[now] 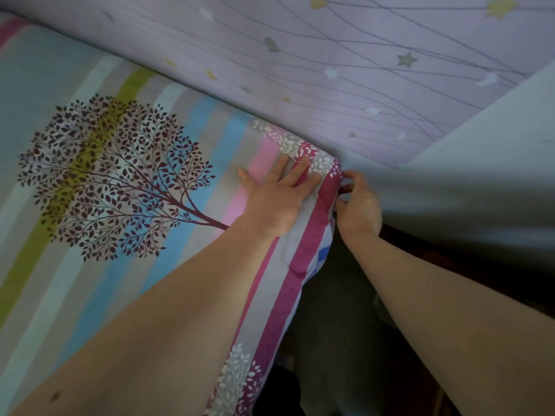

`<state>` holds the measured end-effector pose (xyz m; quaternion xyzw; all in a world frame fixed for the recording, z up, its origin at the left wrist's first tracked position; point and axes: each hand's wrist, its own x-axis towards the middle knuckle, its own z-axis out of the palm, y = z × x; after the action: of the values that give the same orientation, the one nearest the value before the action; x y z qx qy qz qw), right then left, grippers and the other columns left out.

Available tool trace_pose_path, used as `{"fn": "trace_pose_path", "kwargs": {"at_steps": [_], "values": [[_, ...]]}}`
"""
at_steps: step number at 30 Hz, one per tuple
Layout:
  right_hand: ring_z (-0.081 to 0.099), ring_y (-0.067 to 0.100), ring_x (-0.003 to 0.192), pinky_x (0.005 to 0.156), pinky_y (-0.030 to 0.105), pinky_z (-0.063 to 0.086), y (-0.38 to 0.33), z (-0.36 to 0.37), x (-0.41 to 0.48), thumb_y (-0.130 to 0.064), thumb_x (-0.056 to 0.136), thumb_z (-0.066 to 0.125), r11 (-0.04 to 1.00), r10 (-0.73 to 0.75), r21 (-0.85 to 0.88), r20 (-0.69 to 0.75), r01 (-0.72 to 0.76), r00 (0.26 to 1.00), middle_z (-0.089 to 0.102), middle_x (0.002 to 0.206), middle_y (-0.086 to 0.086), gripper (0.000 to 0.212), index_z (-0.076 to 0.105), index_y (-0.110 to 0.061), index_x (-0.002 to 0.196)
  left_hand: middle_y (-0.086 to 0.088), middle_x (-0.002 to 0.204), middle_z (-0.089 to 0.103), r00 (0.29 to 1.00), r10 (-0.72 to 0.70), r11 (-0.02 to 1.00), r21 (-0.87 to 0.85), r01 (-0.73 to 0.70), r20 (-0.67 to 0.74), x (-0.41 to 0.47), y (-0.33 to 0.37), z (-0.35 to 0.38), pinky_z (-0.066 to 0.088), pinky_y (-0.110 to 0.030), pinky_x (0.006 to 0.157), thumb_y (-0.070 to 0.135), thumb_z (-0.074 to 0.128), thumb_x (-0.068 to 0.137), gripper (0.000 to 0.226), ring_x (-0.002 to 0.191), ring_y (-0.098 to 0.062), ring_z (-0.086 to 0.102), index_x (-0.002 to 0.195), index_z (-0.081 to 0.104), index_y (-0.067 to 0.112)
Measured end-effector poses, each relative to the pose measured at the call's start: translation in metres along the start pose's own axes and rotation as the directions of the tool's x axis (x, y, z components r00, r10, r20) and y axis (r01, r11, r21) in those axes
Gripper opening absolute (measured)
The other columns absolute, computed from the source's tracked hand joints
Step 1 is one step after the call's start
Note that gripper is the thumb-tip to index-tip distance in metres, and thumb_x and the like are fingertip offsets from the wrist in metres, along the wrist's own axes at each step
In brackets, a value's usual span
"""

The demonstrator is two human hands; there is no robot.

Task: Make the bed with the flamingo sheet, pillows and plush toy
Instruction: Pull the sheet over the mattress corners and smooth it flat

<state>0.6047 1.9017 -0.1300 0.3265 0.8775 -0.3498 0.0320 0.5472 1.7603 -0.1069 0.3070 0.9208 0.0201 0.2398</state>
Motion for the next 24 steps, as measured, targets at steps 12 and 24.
{"fn": "trace_pose_path", "kwargs": {"at_steps": [12,24], "values": [[0.051,0.017,0.068,0.053,0.027,0.036,0.006,-0.005,0.005,-0.026,0.097,0.046,0.983,0.08,-0.157,-0.085,-0.093,0.993,0.056,0.079,0.0,0.014,0.054,-0.018,0.088,0.012,0.159,-0.014,1.0,0.019,0.999,0.036,-0.02,0.018,0.004,-0.001,0.004,0.005,-0.081,0.097,0.034,0.032,0.102,0.059,0.146,-0.021,-0.015,0.148,-0.002,0.045],[0.054,0.02,0.094,0.071,0.029,0.04,-0.026,-0.004,0.005,-0.017,0.098,0.046,0.831,0.489,0.34,-0.068,-0.44,0.87,0.053,0.102,0.005,0.014,0.046,-0.01,0.11,0.006,0.159,0.012,0.991,-0.006,0.996,-0.084,-0.006,-0.137,-0.043,-0.009,0.008,0.01,-0.062,0.113,0.03,0.051,0.094,0.058,0.147,-0.021,0.003,0.147,0.028,0.031]]}}
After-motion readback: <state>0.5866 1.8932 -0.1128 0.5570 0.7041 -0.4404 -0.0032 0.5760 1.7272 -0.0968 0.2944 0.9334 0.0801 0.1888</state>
